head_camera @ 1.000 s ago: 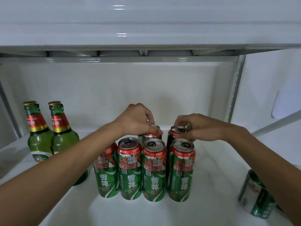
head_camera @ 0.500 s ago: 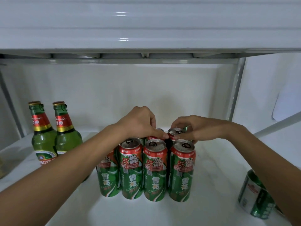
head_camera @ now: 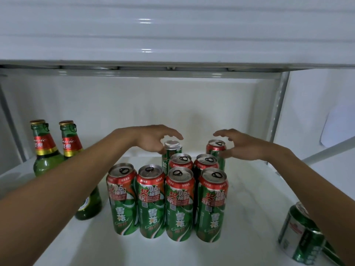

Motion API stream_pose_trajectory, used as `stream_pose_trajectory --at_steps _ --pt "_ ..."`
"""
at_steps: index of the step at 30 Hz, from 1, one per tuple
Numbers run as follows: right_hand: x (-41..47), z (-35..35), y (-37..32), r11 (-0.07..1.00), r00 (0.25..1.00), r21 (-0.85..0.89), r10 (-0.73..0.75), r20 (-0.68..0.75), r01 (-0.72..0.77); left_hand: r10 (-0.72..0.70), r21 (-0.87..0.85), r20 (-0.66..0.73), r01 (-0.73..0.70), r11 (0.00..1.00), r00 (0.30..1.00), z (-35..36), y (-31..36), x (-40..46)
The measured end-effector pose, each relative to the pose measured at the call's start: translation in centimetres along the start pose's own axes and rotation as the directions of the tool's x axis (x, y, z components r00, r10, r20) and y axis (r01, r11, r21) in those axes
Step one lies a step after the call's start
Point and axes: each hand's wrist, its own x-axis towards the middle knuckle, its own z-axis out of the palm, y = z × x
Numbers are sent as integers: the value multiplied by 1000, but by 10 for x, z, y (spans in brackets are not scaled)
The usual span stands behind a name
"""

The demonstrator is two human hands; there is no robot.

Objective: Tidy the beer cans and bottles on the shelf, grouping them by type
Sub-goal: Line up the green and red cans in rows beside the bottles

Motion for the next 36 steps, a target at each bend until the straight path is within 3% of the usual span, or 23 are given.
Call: stream_pose_trajectory --at_steps 2,5,15,28,32,36 --pt "3 5 4 1000 997 -5 -27 70 27 5 2 61 -6 1000 998 3 -1 9" --pt "12 9 10 997 997 -50 -59 56 61 11 77 80 -17 997 997 5 -3 20" --pt "37 20 11 975 998 -219 -52 -17 47 42 190 30 -47 981 999 9 -6 40" --pt "41 25 12 947 993 -311 -103 -53 81 -147 257 22 137 957 989 -2 -28 15" --pt "39 26 12 950 993 -301 -101 -66 77 -229 347 113 177 921 967 -12 -24 15" --pt "37 28 15 956 991 -281 -109 -82 82 -361 531 286 166 831 888 -20 -12 21"
